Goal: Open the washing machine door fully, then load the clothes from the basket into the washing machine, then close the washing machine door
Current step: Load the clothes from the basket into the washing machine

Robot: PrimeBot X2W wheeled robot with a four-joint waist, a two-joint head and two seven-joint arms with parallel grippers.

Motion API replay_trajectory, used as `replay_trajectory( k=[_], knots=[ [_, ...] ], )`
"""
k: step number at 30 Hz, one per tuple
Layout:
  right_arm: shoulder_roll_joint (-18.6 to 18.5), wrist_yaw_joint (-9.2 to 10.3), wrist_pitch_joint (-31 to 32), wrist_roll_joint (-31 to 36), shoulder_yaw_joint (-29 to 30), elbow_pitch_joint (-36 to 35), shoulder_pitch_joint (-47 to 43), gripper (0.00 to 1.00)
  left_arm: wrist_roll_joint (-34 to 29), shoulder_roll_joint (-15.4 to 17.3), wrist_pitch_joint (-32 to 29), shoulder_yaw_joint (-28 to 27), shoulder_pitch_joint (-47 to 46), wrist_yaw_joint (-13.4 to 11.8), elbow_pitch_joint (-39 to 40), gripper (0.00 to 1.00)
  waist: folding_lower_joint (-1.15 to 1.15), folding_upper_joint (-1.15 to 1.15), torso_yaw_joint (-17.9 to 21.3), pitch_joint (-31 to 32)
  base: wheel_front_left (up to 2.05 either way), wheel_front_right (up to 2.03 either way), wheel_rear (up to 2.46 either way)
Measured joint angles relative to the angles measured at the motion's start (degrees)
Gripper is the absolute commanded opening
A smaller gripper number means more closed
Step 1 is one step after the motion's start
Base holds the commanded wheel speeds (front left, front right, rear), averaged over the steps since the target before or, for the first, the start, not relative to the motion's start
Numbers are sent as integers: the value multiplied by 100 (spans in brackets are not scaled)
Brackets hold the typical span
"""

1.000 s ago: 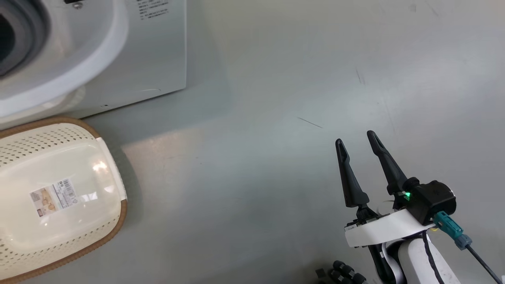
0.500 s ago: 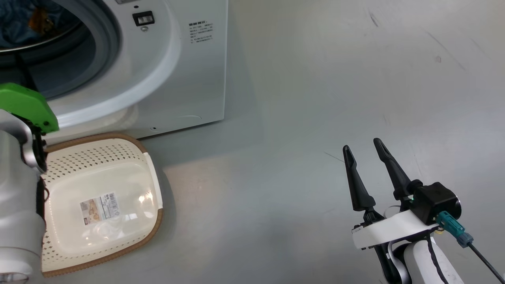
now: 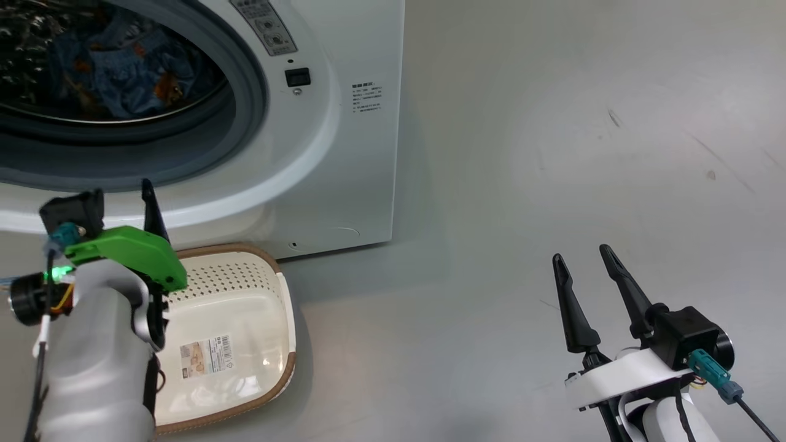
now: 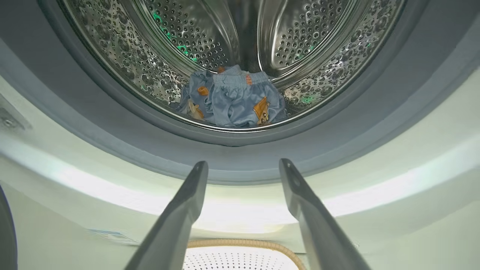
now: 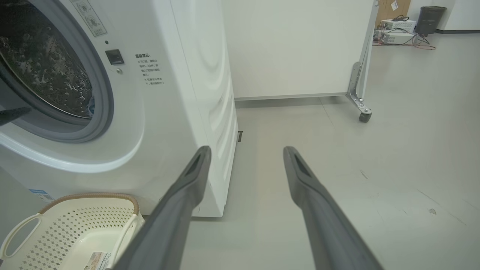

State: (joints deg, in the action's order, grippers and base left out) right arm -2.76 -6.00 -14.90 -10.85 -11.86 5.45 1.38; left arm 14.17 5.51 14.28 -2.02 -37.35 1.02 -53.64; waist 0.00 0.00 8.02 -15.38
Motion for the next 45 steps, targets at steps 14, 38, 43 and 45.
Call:
replay_trajectory(
  k=[14,38,43,45],
  knots=[
    [-65,-51,0,32,-22,76,-327,100,5,-260,0,12,1538,104,873,100,0,0,-442,759,0,0,0],
    [-87,-100,0,80,-87,47,-554,100,9,-300,0,18,3856,325,3195,100,0,0,-601,1230,0,0,0],
    [-96,-100,0,81,-82,33,-584,100,-82,-299,0,-21,4221,320,3526,100,0,0,-606,1269,0,0,0],
    [-104,-100,0,81,-71,15,-603,100,-98,-297,0,-43,4342,320,3628,100,0,0,-611,1278,0,0,0]
  ],
)
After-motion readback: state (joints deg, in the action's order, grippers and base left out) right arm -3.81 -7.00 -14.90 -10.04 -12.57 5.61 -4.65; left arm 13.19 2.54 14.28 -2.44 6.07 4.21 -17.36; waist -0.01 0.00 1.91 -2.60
